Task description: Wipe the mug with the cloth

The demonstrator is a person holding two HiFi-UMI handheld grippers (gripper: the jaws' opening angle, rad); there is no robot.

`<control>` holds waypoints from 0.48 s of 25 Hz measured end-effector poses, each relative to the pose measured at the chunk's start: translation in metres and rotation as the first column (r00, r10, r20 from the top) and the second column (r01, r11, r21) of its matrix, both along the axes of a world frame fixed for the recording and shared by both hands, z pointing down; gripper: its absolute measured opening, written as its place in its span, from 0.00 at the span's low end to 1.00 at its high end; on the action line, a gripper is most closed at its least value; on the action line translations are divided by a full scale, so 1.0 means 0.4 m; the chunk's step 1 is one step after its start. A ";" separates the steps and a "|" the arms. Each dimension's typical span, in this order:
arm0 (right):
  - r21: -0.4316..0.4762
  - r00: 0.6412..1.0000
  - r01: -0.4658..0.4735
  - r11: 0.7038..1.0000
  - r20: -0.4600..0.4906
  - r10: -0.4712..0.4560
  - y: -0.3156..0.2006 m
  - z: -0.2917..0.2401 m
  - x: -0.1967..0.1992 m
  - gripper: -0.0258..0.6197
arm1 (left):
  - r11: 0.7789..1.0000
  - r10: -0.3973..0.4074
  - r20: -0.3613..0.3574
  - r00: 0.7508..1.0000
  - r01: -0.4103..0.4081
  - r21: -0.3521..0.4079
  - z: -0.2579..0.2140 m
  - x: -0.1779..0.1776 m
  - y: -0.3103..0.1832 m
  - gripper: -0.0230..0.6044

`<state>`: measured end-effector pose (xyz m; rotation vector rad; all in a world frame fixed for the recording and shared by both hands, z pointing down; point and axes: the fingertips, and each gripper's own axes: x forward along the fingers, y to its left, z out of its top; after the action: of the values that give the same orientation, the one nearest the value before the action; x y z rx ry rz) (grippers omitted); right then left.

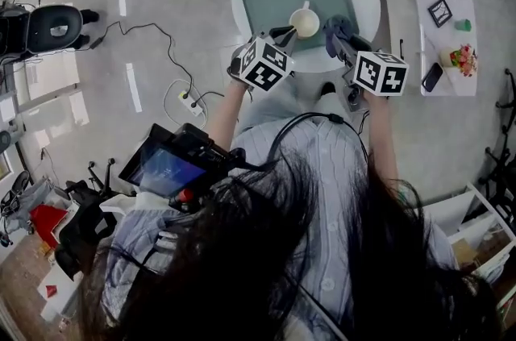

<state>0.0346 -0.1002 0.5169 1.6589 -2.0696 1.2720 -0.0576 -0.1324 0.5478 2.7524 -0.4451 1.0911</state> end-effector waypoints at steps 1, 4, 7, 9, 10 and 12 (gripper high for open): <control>0.002 1.000 0.006 1.000 0.001 -0.006 0.004 -0.002 0.002 0.19 | 1.000 -0.014 -0.003 1.000 0.014 -0.007 -0.001 0.003 0.005 0.09; 0.018 0.999 0.036 0.999 0.006 -0.037 0.019 -0.018 0.006 0.19 | 0.998 -0.065 -0.007 0.998 0.064 -0.014 -0.010 0.011 0.020 0.09; 0.032 0.998 0.064 0.997 0.007 -0.064 0.043 -0.035 0.014 0.19 | 0.993 -0.120 -0.015 0.993 0.119 -0.020 -0.024 0.028 0.041 0.09; 0.041 0.996 0.085 0.995 0.011 -0.086 0.064 -0.043 0.015 0.19 | 0.987 -0.162 -0.029 0.986 0.161 -0.022 -0.037 0.040 0.059 0.09; 0.047 0.995 0.100 0.994 0.017 -0.101 0.077 -0.046 0.015 0.19 | 0.983 -0.186 -0.038 0.982 0.185 -0.024 -0.045 0.047 0.070 0.09; 0.058 0.990 0.135 0.989 0.024 -0.136 0.108 -0.047 0.021 0.19 | 0.973 -0.231 -0.053 0.971 0.230 -0.027 -0.058 0.065 0.098 0.09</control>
<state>0.0429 -0.0571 0.4980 1.5011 -2.2125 1.2108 -0.0317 -0.0934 0.5246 2.6232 -0.7206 0.9541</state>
